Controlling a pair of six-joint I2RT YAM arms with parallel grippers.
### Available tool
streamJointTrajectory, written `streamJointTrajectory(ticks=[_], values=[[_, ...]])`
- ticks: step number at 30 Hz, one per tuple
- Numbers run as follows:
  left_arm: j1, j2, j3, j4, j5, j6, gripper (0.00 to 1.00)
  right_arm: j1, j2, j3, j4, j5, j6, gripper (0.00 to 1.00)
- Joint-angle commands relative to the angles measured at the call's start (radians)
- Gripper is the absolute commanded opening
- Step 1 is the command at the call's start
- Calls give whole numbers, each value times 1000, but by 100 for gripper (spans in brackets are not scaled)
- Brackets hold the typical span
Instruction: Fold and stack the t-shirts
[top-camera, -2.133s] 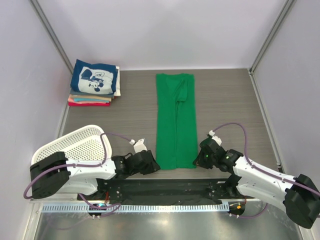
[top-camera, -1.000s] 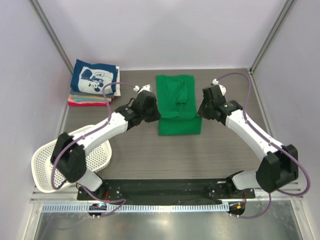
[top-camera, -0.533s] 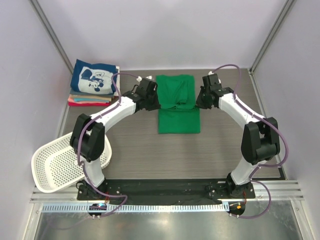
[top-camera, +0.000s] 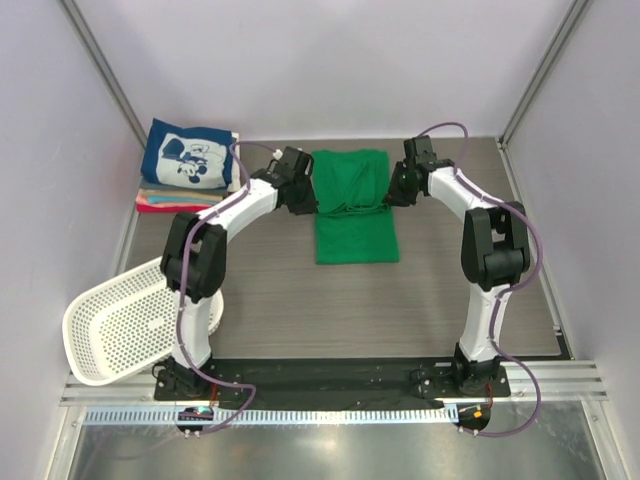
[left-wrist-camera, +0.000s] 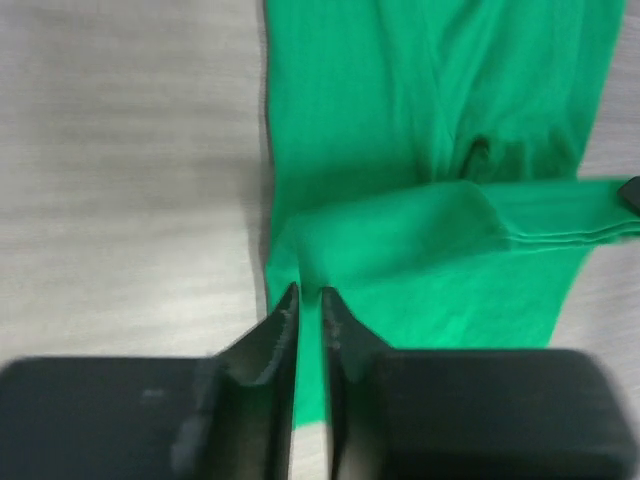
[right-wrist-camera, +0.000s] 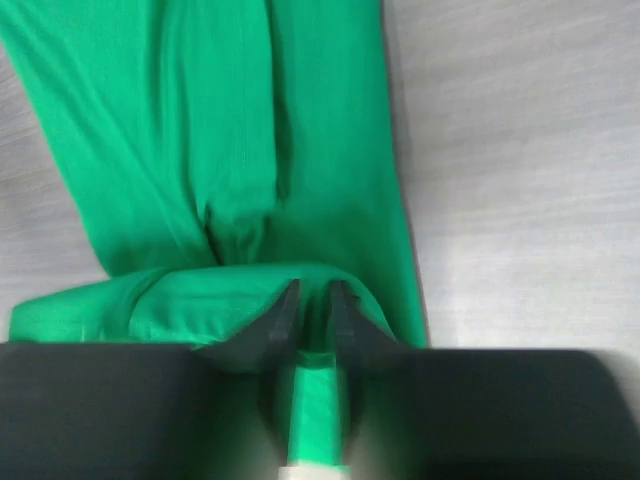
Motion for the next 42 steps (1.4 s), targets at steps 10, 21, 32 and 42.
streamJointTrajectory(ticks=[10,21,32,42], values=[[103,329,800,-416,107,124,59,-73,146,450,-177,-46,-39,60],[33,-169,-198,51,195,28,59,-72,-347,-444,151,-233,-6,58],[-52,-257,-503,273,187,-84,58,-73,-327,-644,272,-288,-10,52],[-64,-216,-539,324,170,-106,56,-73,-264,-641,294,-253,-21,46]])
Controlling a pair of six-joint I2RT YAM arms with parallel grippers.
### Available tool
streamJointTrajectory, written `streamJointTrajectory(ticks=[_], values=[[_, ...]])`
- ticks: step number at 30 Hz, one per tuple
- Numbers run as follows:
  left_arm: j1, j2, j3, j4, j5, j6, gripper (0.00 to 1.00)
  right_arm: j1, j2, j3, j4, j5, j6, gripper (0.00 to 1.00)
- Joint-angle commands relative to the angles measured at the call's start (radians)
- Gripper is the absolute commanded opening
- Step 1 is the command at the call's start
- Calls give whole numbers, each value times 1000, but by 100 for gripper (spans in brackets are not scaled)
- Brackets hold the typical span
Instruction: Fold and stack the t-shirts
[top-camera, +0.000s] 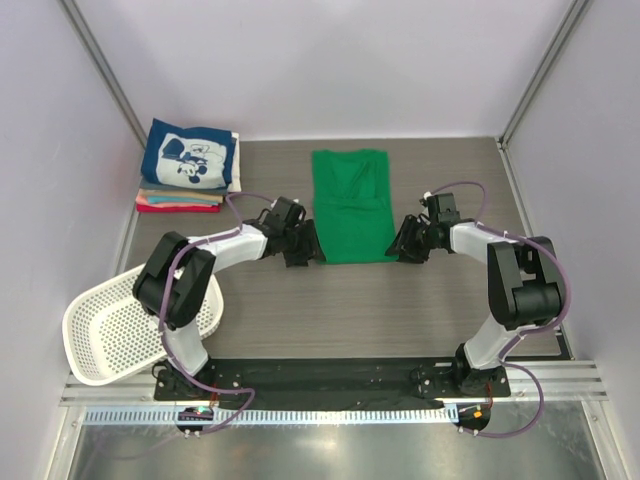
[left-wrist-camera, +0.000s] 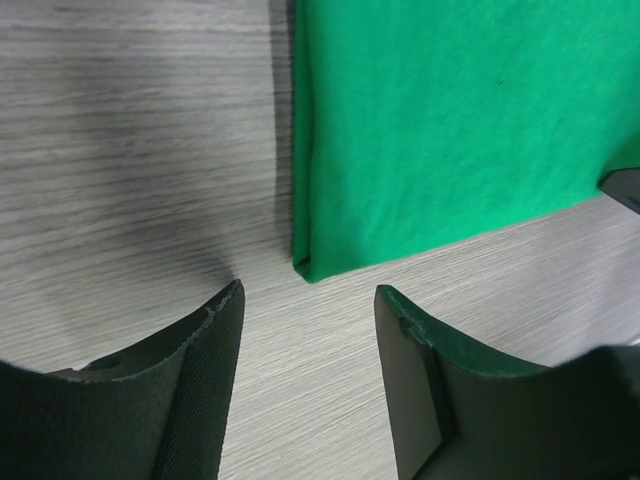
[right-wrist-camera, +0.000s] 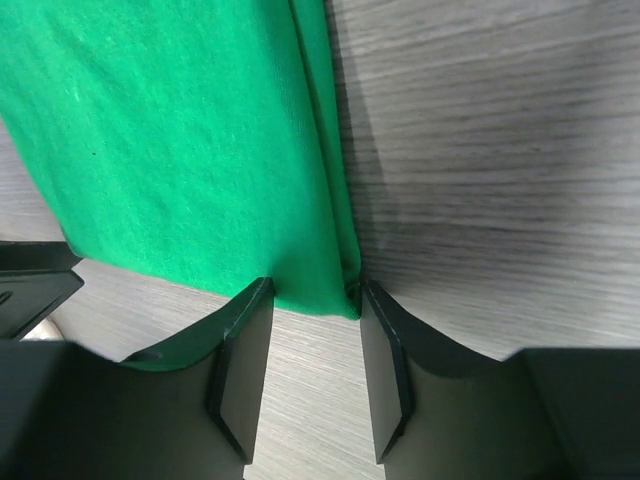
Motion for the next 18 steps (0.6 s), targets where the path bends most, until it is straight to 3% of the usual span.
streamJointTrajectory(ticks=[1,15,18], values=[[-3,-2,-6,70,-4,-13,55,2,33,5,28,30,-9,44],[-17,42,-32,125,-10,-40,40,0,27,-10,23,54,-11,35],[-17,48,-36,128,-16,-40,33,-1,30,-12,23,56,-10,32]])
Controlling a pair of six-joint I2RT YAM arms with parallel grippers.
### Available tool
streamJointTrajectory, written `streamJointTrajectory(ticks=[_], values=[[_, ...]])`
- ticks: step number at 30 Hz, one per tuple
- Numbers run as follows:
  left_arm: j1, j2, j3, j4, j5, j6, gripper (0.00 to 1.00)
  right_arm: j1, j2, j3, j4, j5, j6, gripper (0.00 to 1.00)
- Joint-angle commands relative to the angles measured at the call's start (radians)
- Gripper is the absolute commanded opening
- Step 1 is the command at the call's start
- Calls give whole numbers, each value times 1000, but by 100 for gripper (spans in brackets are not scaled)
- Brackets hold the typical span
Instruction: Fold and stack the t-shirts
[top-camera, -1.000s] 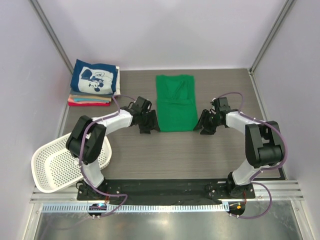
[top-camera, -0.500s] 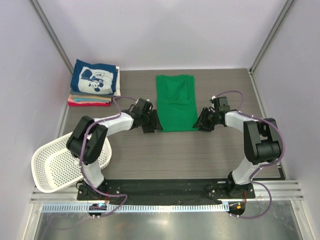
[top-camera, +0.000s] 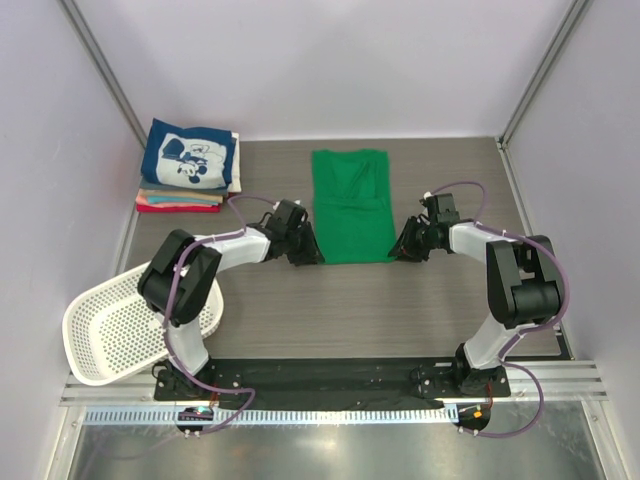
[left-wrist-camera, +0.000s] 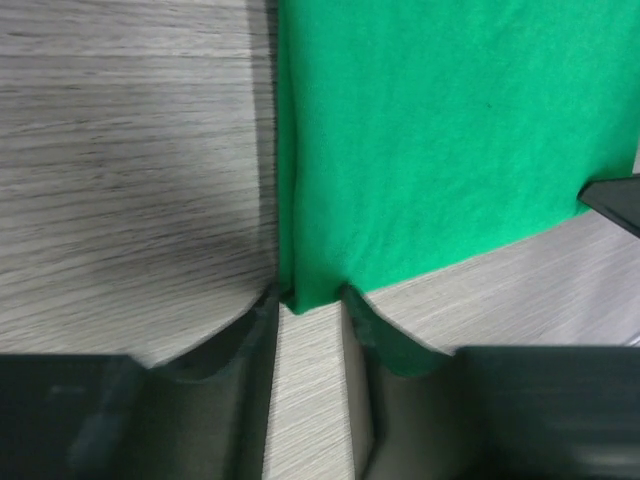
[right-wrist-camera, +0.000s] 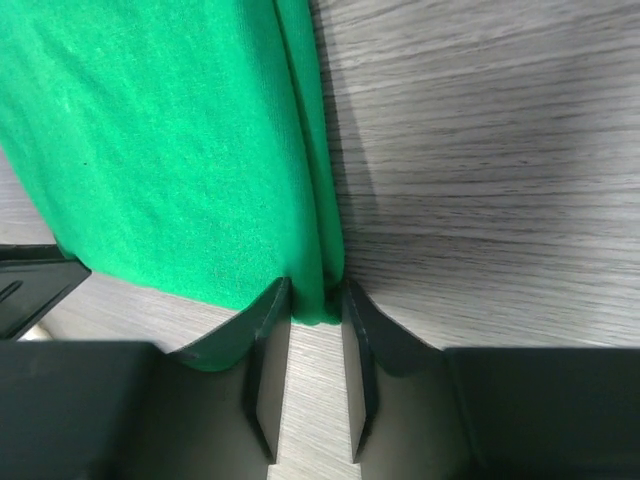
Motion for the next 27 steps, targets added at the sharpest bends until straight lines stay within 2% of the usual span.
streamJointTrajectory(ticks=[1,6,7,9,15,19,22,27], values=[[-4,17,-17,26,-16,-4,26,-1,20,-11,5,43,-9,28],[-4,29,-19,35,-30,-4,15,0,29,-10,7,43,-9,13],[-4,31,-16,36,-33,-4,7,0,29,-10,5,42,-9,6],[-6,31,-11,42,-35,-2,1,0,28,-11,4,42,-8,1],[-24,-20,-27,47,-30,-4,0,0,-23,-22,-13,31,-2,1],[-61,-121,-77,30,-43,-30,0,2,-105,-50,-61,34,4,1],[-114,-217,-118,-17,-75,-51,0,2,-214,-77,-133,45,20,1],[-269,-395,-184,-106,-176,-113,0,2,-453,-134,-269,45,69,1]])
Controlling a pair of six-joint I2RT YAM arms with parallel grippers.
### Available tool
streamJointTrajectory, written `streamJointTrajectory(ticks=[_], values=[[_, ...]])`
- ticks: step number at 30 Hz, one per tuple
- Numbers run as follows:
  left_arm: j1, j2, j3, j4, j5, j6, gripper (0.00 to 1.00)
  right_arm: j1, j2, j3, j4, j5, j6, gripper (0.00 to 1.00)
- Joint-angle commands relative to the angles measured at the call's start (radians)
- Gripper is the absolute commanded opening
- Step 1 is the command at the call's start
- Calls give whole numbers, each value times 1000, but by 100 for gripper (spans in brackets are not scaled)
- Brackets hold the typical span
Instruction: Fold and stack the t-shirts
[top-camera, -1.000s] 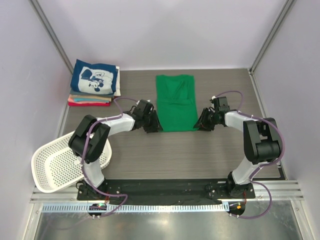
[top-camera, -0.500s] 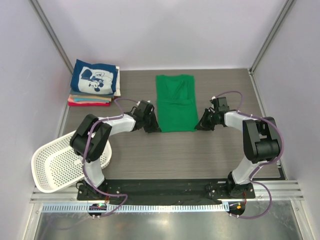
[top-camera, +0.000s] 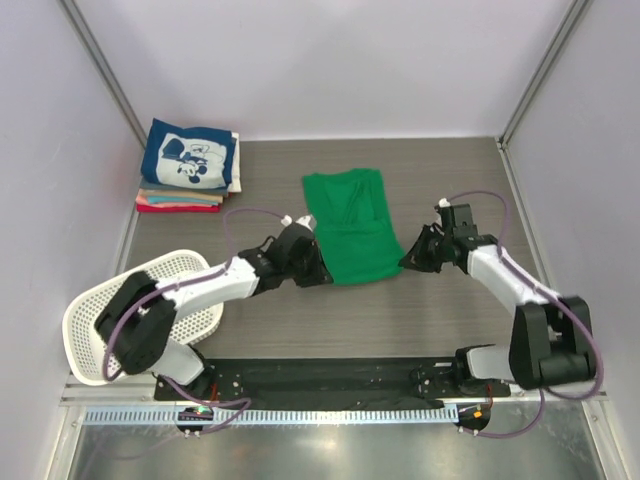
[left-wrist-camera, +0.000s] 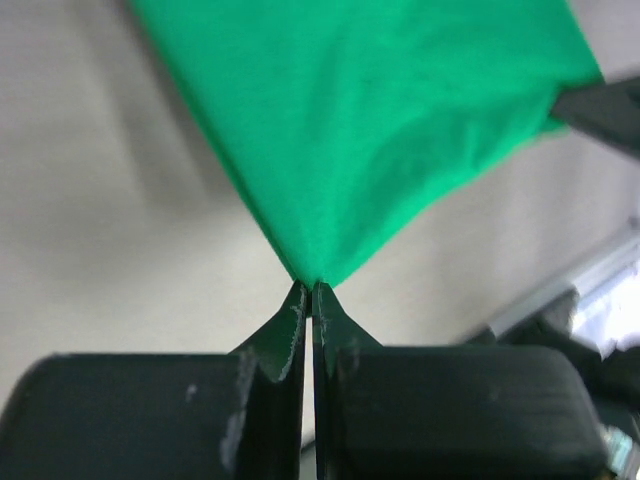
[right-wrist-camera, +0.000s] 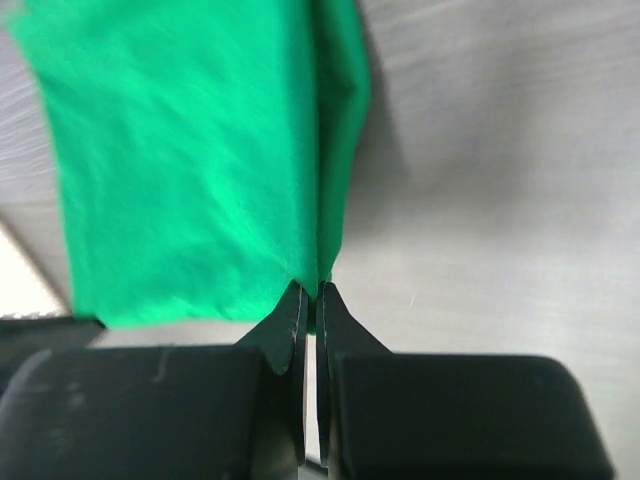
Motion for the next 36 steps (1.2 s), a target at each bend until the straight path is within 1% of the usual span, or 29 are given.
streamJointTrajectory(ticks=[1,4,6,7,8,10,12,14,15,19,21,25,27,28,34,36], values=[[-95,-116,-51,-81,-78,-82,0,6,-175,-39,-130,8,45,1],[-220,-202,-78,-143,-164,-157,0,12,-365,-77,-233,10,68,1],[-271,-271,-79,-205,-201,-194,0,17,-443,-85,-313,-1,87,1],[-306,-294,-76,-229,-233,-211,0,17,-509,-78,-341,-10,88,1],[-320,-314,-61,-274,-247,-236,0,18,-529,-70,-392,-13,93,1],[-336,-363,-44,-319,-280,-247,0,17,-569,-29,-445,-17,90,1],[-334,-388,-9,-377,-322,-236,0,17,-562,11,-460,-9,76,1],[-330,-403,33,-428,-404,-218,0,20,-510,88,-471,23,49,1],[-322,-403,51,-442,-420,-190,0,18,-487,112,-471,32,38,1],[-238,-373,117,-464,-412,-121,0,18,-344,256,-456,83,-10,1],[-202,-348,146,-456,-390,-93,0,18,-266,292,-438,95,-27,1],[-78,-304,178,-425,-319,-20,0,18,-140,382,-393,102,-33,1],[-38,-273,189,-404,-288,0,0,18,-99,409,-369,100,-35,1],[-6,-261,203,-398,-265,11,0,17,-50,436,-356,103,-36,1],[110,-164,251,-353,-185,72,0,17,96,548,-319,106,-39,1],[132,-135,278,-344,-165,97,0,17,151,579,-316,108,-41,1]])
